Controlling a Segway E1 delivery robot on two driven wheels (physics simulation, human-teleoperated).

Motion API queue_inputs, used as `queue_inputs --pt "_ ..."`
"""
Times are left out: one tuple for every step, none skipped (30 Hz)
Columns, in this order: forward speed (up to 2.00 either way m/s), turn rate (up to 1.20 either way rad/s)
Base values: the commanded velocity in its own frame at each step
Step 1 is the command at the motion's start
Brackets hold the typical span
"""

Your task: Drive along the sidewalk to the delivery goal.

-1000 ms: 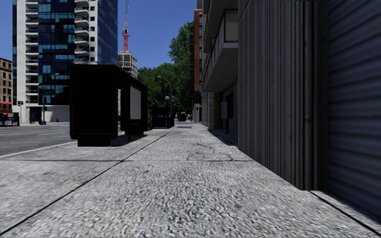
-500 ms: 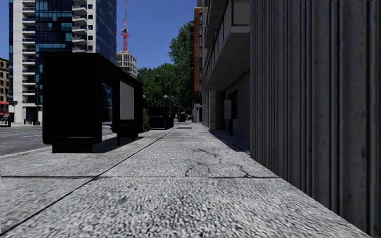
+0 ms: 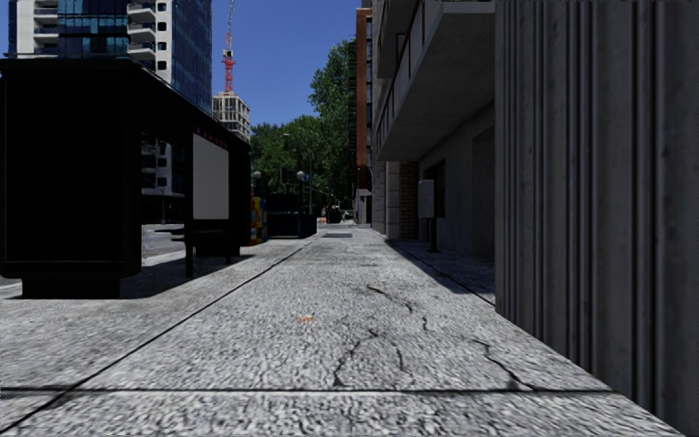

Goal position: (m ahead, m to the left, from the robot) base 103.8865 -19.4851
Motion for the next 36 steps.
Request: queue_inputs --pt "2.00 0.00" --pt "2.00 0.00" --pt "2.00 0.00" --pt "2.00 0.00" --pt "2.00 0.00" --pt "2.00 0.00" --pt "2.00 0.00" --pt "2.00 0.00" --pt "2.00 0.00" --pt "2.00 0.00" --pt "2.00 0.00" --pt "2.00 0.00" --pt "2.00 0.00" --pt "2.00 0.00" --pt "2.00 0.00" --pt "2.00 0.00" --pt "2.00 0.00" --pt "2.00 0.00" --pt "2.00 0.00" --pt "2.00 0.00" --pt "2.00 0.00" --pt "2.00 0.00" --pt "2.00 0.00" --pt "2.00 0.00" --pt "2.00 0.00" --pt "2.00 0.00" --pt "2.00 0.00" --pt "2.00 0.00" --pt "2.00 0.00" --pt "2.00 0.00" --pt "2.00 0.00" --pt "2.00 0.00" --pt "2.00 0.00" --pt "2.00 0.00" --pt "2.00 0.00" --pt "2.00 0.00"
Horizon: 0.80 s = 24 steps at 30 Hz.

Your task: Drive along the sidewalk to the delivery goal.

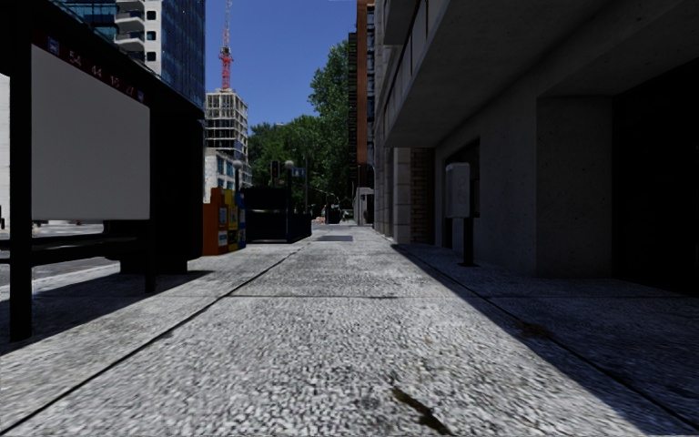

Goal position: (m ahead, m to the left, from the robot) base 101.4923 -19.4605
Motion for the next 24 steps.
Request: queue_inputs --pt "2.00 0.00" --pt "2.00 0.00" --pt "2.00 0.00" --pt "2.00 0.00" --pt "2.00 0.00" --pt "2.00 0.00" --pt "2.00 0.00" --pt "2.00 0.00" --pt "2.00 0.00" --pt "2.00 0.00" --pt "2.00 0.00" --pt "2.00 0.00" --pt "2.00 0.00" --pt "2.00 0.00" --pt "2.00 0.00" --pt "2.00 0.00" --pt "2.00 0.00" --pt "2.00 0.00" --pt "2.00 0.00" --pt "2.00 0.00" --pt "2.00 0.00" --pt "2.00 0.00" --pt "2.00 0.00" --pt "2.00 0.00"
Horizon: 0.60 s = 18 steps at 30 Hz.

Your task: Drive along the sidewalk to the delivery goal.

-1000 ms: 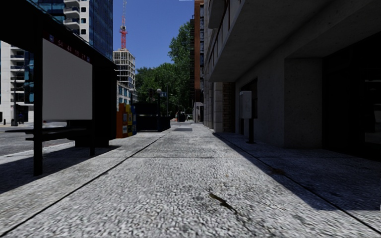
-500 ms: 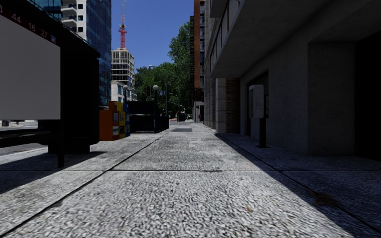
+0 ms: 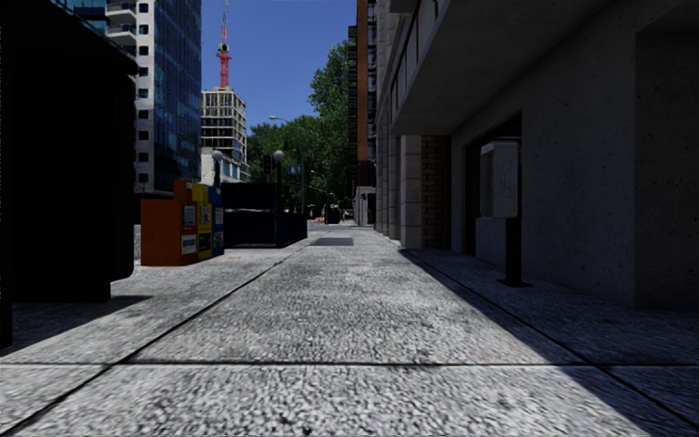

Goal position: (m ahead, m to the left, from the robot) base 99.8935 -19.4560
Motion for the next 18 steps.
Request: queue_inputs --pt "2.00 0.00" --pt "2.00 0.00" --pt "2.00 0.00" --pt "2.00 0.00" --pt "2.00 0.00" --pt "2.00 0.00" --pt "2.00 0.00" --pt "2.00 0.00" --pt "2.00 0.00" --pt "2.00 0.00" --pt "2.00 0.00" --pt "2.00 0.00" --pt "2.00 0.00" --pt "2.00 0.00" --pt "2.00 0.00" --pt "2.00 0.00" --pt "2.00 0.00" --pt "2.00 0.00"
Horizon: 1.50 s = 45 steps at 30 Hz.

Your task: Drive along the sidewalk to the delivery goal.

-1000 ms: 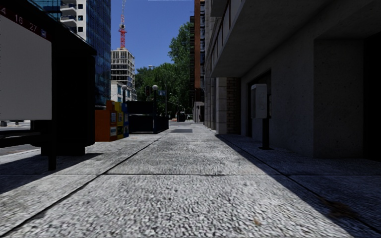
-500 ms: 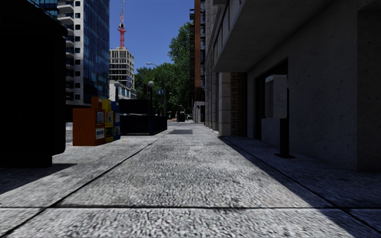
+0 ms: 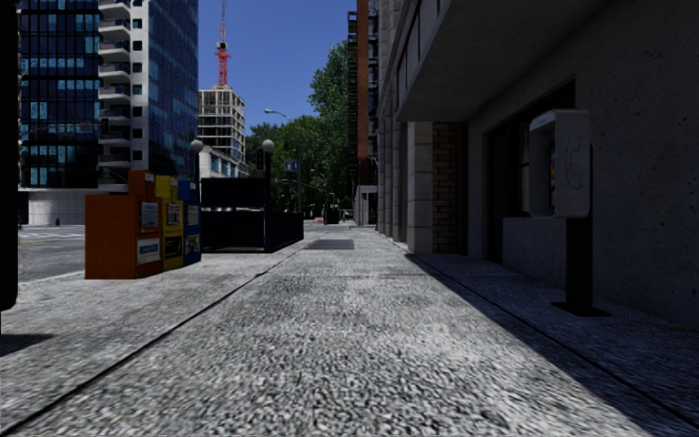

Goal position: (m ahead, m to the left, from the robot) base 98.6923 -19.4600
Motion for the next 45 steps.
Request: queue_inputs --pt "2.00 0.00" --pt "2.00 0.00" --pt "2.00 0.00" --pt "2.00 0.00" --pt "2.00 0.00" --pt "2.00 0.00" --pt "2.00 0.00" --pt "2.00 0.00" --pt "2.00 0.00" --pt "2.00 0.00" --pt "2.00 0.00" --pt "2.00 0.00" --pt "2.00 0.00" --pt "2.00 0.00" --pt "2.00 0.00" --pt "2.00 0.00" --pt "2.00 0.00" --pt "2.00 0.00" --pt "2.00 0.00" --pt "2.00 0.00" --pt "2.00 0.00" --pt "2.00 0.00" --pt "2.00 0.00" --pt "2.00 0.00" --pt "2.00 0.00" --pt "2.00 0.00" --pt "2.00 0.00" --pt "2.00 0.00" --pt "2.00 0.00" --pt "2.00 0.00" --pt "2.00 0.00" --pt "2.00 0.00" --pt "2.00 0.00" --pt "2.00 0.00" --pt "2.00 0.00" --pt "2.00 0.00" --pt "2.00 0.00" --pt "2.00 0.00" --pt "2.00 0.00" --pt "2.00 0.00" --pt "2.00 0.00" --pt "2.00 0.00" --pt "2.00 0.00" --pt "2.00 0.00" --pt "2.00 0.00"
